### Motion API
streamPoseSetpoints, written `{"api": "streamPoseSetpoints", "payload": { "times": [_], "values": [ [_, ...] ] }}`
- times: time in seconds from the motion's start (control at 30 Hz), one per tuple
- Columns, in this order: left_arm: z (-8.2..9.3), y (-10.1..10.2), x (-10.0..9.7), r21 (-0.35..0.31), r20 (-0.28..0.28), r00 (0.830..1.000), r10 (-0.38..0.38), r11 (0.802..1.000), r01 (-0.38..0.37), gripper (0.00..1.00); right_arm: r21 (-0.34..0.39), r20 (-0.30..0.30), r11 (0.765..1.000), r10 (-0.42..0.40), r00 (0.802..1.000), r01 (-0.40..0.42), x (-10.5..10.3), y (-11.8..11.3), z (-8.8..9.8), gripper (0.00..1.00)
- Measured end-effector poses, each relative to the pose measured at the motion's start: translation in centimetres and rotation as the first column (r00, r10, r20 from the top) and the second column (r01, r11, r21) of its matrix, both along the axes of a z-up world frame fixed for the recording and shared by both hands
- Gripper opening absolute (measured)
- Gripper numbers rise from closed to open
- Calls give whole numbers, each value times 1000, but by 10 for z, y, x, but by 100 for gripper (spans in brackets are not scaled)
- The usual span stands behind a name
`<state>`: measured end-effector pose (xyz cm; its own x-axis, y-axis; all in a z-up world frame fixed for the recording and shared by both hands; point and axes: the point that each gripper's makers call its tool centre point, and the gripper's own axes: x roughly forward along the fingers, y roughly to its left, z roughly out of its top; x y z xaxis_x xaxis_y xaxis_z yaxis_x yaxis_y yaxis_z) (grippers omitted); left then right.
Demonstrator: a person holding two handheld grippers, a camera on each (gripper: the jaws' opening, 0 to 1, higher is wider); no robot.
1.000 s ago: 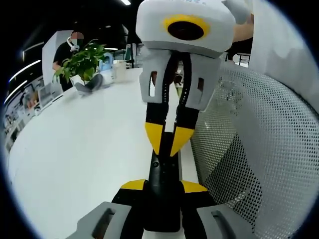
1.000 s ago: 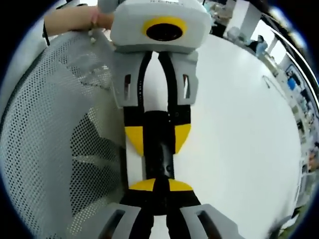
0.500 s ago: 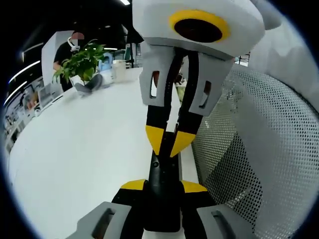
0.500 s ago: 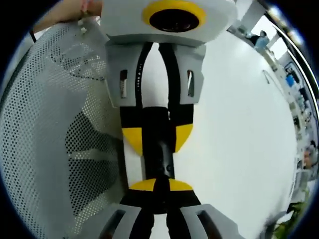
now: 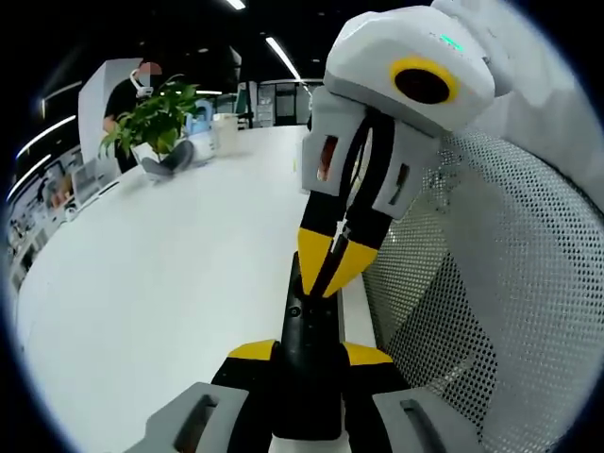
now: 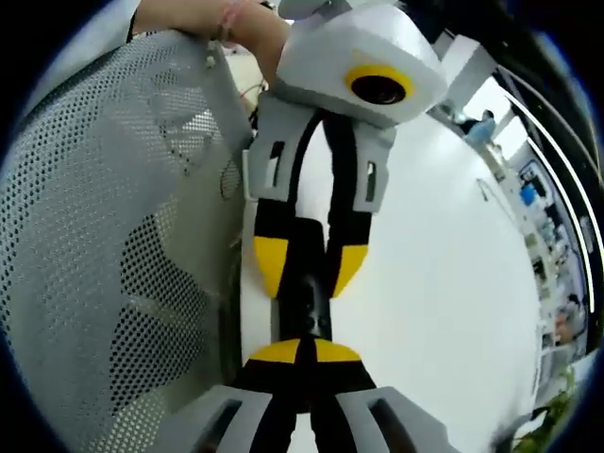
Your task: Press the specified remote control buttons in sequence, fully releasing each button before pressing the next.
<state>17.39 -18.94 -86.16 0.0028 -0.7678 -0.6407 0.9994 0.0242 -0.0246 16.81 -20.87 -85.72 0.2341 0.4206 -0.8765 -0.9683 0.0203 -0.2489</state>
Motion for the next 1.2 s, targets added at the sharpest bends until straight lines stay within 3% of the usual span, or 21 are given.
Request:
{"api": "streamPoseSetpoints", "payload": {
  "times": [0.17, 0.33, 0.57, 0.63, 0.77, 0.97, 1.1, 1.2],
  "values": [
    [0, 0, 0, 0, 0, 1000, 0, 1000, 0, 25, 17, 10, 1000, 13, 1000, -13, 1, 1, 0, 0],
    [0, 0, 0, -1, -1, 1000, 0, 1000, 0, 25, 45, -23, 999, -25, 999, 26, 5, 2, 1, 0],
    [-1, 0, 0, -2, -3, 1000, 2, 1000, -2, 25, 24, -50, 1000, 0, 999, 1, 5, 2, 0, 0],
    [-1, 0, 0, -2, -3, 1000, 1, 1000, -1, 25, 15, -66, 1000, -4, 998, 5, 5, 2, -1, 0],
    [-1, 0, 1, -2, -3, 1000, 1, 1000, -1, 25, -28, -154, 998, -68, 986, 64, 5, 2, -2, 0],
    [-1, 0, 1, -4, -4, 1000, 3, 1000, -3, 25, -111, -224, 992, -87, 971, 63, 8, 4, -3, 0],
    [-1, -1, 1, -7, -8, 1000, 6, 1000, -6, 25, -95, -279, 991, -120, 953, 97, 9, 3, -2, 0],
    [0, -1, 1, -6, -5, 1000, 5, 1000, -5, 25, -75, -279, 993, -111, 954, 94, 6, 1, -1, 0]
  ]
}}
